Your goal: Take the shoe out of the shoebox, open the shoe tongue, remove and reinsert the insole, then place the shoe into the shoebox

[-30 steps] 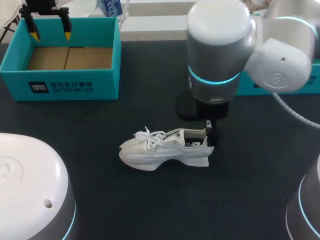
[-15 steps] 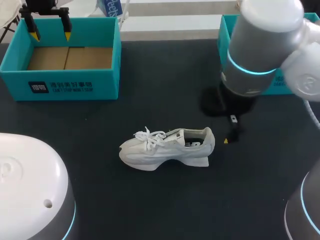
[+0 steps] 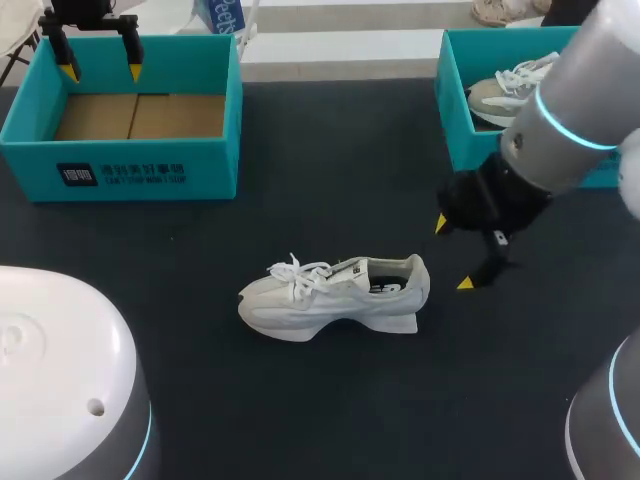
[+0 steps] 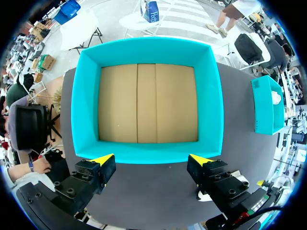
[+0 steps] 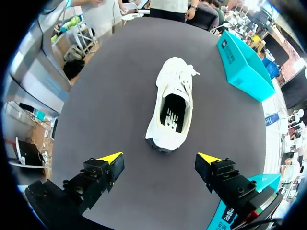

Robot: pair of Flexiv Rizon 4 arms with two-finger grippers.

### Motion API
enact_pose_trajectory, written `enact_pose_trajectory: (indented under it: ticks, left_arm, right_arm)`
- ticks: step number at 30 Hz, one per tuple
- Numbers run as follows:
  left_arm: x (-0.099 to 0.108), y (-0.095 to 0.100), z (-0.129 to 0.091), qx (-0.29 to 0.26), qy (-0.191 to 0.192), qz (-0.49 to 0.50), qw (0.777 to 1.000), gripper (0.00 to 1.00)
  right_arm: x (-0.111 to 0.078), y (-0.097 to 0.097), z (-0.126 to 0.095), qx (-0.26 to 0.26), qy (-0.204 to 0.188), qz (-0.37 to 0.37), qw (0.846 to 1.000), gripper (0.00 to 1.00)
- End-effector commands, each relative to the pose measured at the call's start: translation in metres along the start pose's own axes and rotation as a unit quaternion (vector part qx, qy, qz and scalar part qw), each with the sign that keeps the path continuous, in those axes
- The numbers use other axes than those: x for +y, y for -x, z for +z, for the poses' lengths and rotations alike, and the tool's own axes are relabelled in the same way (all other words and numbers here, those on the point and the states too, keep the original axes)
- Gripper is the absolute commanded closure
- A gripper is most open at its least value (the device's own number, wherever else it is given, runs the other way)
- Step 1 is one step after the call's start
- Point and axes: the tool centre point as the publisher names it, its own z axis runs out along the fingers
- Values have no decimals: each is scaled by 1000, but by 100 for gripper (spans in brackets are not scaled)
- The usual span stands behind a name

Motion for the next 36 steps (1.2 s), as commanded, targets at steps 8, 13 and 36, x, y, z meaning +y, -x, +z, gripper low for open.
enact_pose_trajectory:
  ticks: [8,13,36]
  left_arm:
    - [1,0,0,0,0,0,1000,0]
    - [1,0,0,0,0,0,1000,0]
    - [1,0,0,0,0,0,1000,0]
  right_arm:
    - [-5,-4,1,-4,109,-2,994,0]
    - [-13,-6,5,-8,143,8,990,0]
    - [-86,-17,48,-31,242,91,966,0]
